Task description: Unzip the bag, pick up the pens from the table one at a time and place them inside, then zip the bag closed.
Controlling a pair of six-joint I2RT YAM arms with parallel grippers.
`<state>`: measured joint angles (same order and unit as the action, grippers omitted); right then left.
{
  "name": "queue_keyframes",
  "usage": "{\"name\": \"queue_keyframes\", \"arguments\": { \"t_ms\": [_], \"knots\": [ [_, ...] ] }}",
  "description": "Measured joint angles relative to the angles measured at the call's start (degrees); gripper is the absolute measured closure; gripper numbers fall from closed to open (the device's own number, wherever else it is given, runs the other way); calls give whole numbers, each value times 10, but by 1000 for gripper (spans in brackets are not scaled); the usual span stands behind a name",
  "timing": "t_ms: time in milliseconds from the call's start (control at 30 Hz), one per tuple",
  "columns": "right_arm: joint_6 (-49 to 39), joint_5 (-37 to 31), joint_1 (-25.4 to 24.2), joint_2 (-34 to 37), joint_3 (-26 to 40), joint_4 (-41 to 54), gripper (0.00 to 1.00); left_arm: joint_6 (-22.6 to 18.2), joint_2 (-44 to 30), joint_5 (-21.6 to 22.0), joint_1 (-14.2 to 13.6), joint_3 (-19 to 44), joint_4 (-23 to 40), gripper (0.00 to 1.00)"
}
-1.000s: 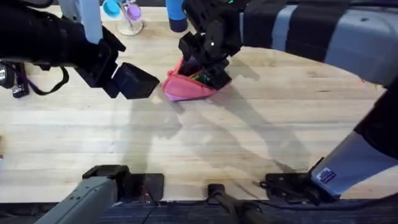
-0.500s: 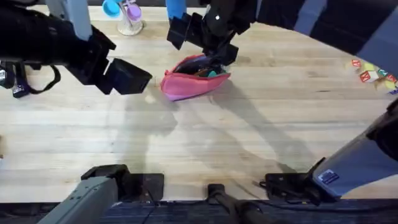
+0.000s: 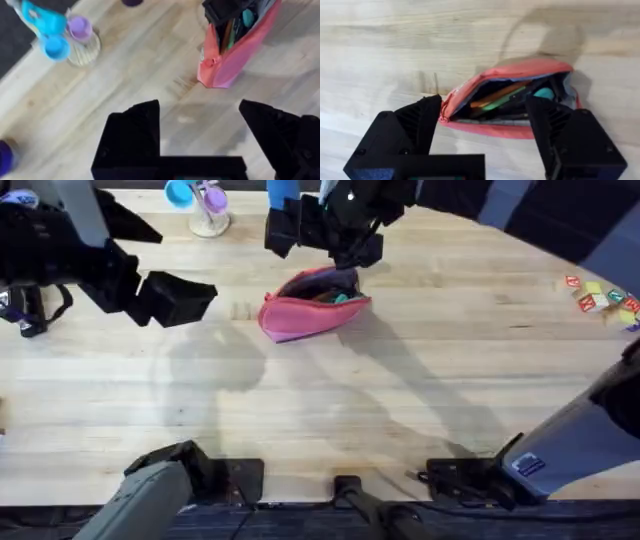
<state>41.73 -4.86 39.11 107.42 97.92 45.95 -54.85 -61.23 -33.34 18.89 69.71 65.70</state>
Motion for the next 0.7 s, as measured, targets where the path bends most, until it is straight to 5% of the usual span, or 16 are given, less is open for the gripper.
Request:
{"name": "queue_keyframes", "arguments": {
  "t_ms": [300, 700],
  "knots": [
    [-123, 0, 0, 0, 42, 38, 4, -141, -46, -67, 38, -13, -7, 7],
    [-215, 0, 0, 0, 97, 87, 5, -255, -230, -127, 68, -18, -10, 7]
  ]
}}
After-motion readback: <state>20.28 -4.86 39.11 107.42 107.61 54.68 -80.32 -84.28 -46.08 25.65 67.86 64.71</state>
